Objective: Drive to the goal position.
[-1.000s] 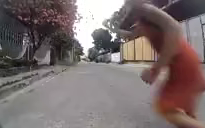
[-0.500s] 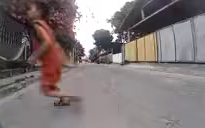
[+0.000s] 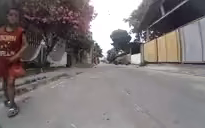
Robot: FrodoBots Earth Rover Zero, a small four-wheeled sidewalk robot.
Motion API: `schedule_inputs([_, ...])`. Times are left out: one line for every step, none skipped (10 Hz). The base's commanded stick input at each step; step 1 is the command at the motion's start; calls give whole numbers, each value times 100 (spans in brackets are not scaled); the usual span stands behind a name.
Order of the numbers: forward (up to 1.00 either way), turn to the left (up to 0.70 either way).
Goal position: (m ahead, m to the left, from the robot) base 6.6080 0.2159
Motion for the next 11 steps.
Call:
schedule_inputs([100,7])
schedule_inputs([100,7])
schedule_inputs([100,7])
schedule_inputs([100,7])
schedule_inputs([100,7])
schedule_inputs([100,7])
schedule_inputs([100,-12])
schedule_inputs([100,-33])
schedule_inputs([100,-33])
schedule_inputs([100,-33])
schedule_inputs([100,-33])
